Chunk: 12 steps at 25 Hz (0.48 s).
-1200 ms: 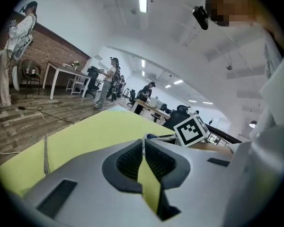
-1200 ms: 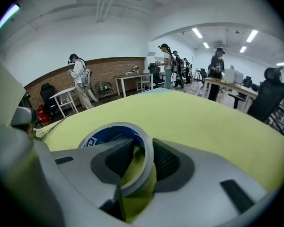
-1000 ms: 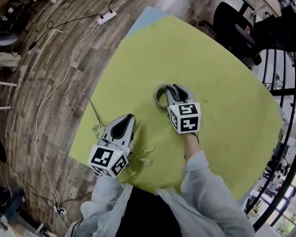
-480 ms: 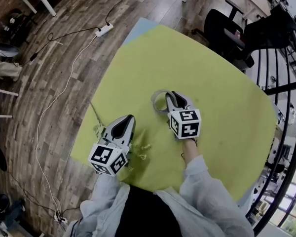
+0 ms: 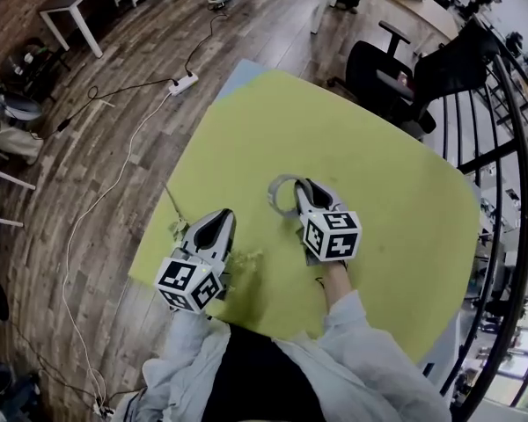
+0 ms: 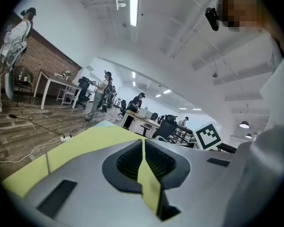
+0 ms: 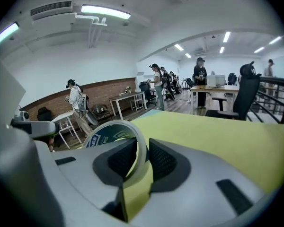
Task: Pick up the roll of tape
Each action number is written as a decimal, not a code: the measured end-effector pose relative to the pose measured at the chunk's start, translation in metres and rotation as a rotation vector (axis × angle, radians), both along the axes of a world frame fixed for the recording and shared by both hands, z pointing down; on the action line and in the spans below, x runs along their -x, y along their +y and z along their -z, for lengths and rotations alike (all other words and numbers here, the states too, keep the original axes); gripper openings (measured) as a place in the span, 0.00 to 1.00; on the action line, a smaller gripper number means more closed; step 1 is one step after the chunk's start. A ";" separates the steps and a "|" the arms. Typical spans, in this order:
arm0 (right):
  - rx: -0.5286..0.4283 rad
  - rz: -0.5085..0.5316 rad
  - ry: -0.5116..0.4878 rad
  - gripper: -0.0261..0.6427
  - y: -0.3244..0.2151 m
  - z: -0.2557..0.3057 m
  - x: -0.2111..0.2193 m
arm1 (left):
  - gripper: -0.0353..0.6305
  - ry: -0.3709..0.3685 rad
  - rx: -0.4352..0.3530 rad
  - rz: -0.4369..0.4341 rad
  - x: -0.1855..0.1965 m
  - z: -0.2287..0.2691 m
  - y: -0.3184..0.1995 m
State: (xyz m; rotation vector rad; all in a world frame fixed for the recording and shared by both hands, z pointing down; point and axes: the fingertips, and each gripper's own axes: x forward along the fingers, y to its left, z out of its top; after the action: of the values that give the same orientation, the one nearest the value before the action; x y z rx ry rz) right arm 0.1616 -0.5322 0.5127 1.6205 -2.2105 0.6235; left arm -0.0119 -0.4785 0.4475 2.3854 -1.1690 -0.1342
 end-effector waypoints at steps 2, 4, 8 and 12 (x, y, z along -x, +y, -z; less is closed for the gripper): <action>-0.025 -0.004 -0.005 0.18 0.013 0.012 -0.002 | 0.10 -0.004 -0.015 0.001 0.001 0.006 0.010; -0.053 -0.012 -0.018 0.18 0.027 0.024 -0.004 | 0.10 -0.010 -0.028 0.002 0.002 0.012 0.021; -0.102 -0.030 -0.037 0.18 0.055 0.046 -0.005 | 0.10 -0.023 -0.052 -0.002 0.005 0.023 0.045; -0.143 -0.043 -0.050 0.18 0.084 0.065 -0.007 | 0.10 -0.037 -0.076 -0.007 0.007 0.034 0.071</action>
State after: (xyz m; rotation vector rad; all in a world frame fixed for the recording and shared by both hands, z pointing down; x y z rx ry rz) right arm 0.1683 -0.4484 0.4479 1.7441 -2.3091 0.5342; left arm -0.0193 -0.4072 0.4136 2.4673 -1.1920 -0.1351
